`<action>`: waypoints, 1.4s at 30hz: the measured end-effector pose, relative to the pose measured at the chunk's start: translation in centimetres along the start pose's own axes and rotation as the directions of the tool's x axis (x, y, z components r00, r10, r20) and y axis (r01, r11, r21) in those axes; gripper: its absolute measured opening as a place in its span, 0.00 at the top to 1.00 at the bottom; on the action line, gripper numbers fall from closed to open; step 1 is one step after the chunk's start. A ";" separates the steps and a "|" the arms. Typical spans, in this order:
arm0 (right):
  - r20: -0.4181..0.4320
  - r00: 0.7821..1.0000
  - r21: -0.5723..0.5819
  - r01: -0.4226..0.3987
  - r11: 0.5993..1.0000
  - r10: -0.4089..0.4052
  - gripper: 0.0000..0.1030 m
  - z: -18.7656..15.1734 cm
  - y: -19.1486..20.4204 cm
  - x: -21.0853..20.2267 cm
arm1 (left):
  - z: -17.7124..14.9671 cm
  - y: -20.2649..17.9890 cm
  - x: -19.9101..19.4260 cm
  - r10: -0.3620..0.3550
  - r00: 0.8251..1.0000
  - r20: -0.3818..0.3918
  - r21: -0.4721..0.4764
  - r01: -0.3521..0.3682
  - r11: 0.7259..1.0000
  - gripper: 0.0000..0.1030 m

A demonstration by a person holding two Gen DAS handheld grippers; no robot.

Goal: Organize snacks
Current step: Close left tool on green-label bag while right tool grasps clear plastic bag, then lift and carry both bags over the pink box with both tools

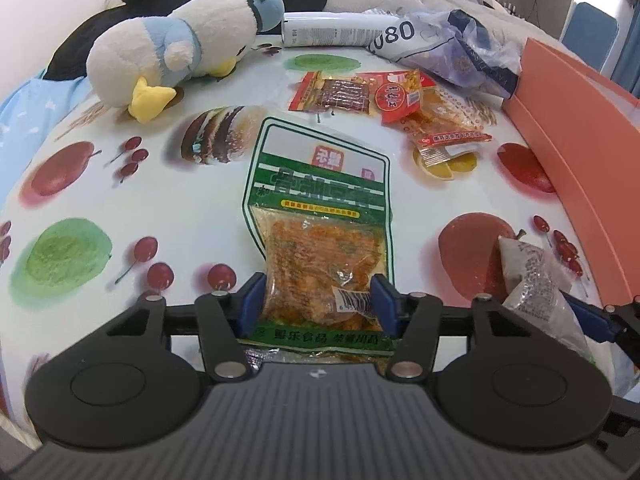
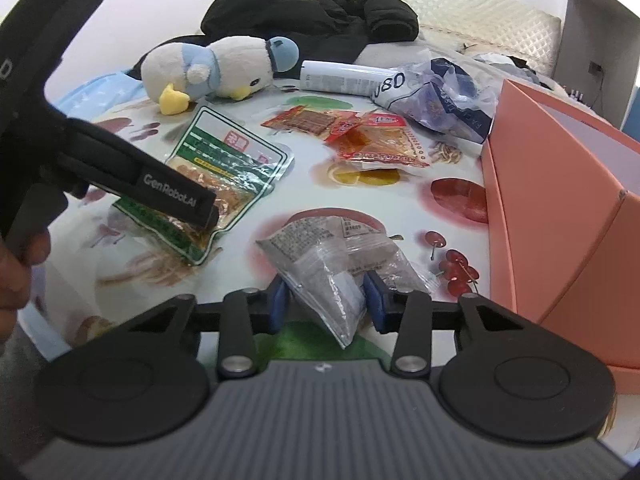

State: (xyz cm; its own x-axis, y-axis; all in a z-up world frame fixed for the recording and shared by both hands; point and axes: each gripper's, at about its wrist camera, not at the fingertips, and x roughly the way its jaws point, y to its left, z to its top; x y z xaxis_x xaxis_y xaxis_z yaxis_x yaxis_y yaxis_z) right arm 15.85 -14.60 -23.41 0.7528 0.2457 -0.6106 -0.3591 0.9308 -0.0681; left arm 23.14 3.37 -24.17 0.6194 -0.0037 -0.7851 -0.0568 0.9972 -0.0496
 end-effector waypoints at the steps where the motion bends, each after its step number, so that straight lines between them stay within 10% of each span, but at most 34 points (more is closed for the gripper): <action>1: -0.001 1.000 -0.001 -0.003 1.000 0.003 0.60 0.0 0.0 -0.2 | -0.1 0.0 -0.2 -0.003 1.000 0.000 -0.004 0.003 1.000 0.42; 20: 0.021 0.998 0.097 -0.063 0.993 0.061 0.76 2.0 -1.7 -3.9 | -0.3 0.7 -7.2 -0.082 0.996 0.027 -0.128 0.084 0.988 0.48; 42: 0.161 0.987 0.244 -0.046 0.969 0.006 0.76 6.1 -5.4 -13.8 | 3.2 -4.5 -16.1 -0.194 0.973 0.128 -0.039 0.201 0.979 0.48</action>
State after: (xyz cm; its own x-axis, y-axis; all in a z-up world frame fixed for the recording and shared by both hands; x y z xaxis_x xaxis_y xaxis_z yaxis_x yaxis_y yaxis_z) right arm 10.80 -21.31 -9.80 0.8295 0.2915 -0.4764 -0.2474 0.9565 0.1545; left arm 15.91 -0.80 -9.38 0.7133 -0.1879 -0.6752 0.0385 0.9725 -0.2299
